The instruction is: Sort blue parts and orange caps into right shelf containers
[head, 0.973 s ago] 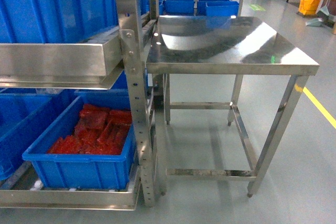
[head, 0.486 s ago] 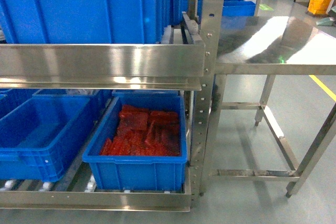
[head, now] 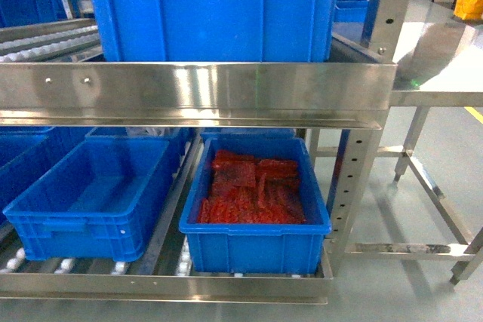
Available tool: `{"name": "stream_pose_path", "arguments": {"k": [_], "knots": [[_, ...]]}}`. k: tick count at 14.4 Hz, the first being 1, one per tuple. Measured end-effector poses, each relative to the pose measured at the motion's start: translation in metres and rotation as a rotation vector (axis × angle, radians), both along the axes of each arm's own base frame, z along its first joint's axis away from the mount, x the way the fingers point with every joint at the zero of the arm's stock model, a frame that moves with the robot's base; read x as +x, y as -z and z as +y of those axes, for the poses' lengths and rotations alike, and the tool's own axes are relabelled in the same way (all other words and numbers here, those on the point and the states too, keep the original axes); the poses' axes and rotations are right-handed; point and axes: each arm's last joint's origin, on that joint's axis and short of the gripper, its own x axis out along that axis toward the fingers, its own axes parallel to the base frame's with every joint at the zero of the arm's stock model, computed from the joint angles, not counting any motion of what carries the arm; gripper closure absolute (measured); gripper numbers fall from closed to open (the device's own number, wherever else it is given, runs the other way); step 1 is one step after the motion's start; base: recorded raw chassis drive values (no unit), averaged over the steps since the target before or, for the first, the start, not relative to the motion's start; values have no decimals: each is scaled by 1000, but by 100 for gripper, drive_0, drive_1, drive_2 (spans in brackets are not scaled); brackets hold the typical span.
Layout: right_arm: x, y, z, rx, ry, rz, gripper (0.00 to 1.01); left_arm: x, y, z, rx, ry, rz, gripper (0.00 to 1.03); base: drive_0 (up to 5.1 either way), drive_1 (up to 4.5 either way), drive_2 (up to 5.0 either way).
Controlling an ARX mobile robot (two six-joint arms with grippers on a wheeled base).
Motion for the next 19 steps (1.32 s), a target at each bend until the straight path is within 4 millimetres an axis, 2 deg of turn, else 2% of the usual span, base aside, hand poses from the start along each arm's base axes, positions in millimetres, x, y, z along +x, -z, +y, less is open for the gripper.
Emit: {"name": "stream_pose_path", "arguments": {"k": [19], "knots": [[0, 0, 0, 0, 0, 1, 59, 0, 0, 0, 0, 0, 1, 60, -506, 239, 239]]}}
